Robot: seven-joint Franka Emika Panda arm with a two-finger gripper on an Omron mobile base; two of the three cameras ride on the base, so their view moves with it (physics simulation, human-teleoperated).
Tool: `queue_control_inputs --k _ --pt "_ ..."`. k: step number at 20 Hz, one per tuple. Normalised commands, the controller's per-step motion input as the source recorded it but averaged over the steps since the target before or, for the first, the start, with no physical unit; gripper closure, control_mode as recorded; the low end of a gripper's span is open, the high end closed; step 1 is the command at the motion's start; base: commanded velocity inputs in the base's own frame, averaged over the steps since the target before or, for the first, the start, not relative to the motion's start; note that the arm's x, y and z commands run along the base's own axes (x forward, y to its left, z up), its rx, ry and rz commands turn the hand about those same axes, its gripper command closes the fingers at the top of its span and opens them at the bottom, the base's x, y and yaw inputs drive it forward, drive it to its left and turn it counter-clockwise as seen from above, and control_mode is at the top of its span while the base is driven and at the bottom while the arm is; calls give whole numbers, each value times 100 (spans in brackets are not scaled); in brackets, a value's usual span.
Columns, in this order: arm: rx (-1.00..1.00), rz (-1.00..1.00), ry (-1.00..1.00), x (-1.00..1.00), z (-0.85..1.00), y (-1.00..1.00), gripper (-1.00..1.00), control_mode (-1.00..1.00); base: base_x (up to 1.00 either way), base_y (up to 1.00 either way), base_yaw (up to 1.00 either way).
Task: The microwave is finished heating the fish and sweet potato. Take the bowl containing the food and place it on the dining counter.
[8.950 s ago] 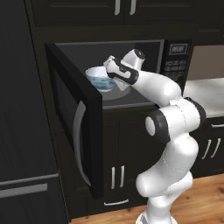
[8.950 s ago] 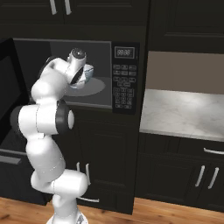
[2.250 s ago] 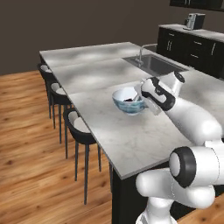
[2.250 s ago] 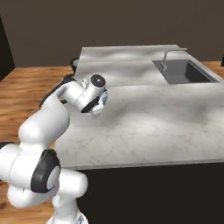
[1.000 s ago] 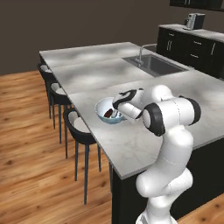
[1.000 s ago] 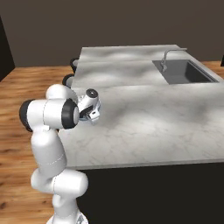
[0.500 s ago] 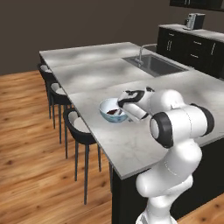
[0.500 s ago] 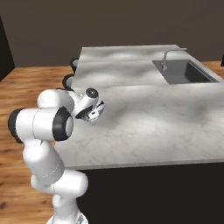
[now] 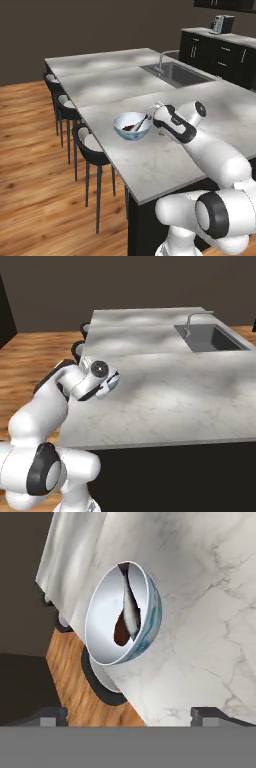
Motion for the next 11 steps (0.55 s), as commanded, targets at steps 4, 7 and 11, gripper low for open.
queue_control_inputs --k 4,7,11 --pt "13 -8 -14 -100 98 -31 -100 -100 0 0 0" --pt "3 -3 -7 -100 98 -34 -100 -100 0 0 0" --pt "0 0 0 -100 91 -54 -100 -100 0 0 0"
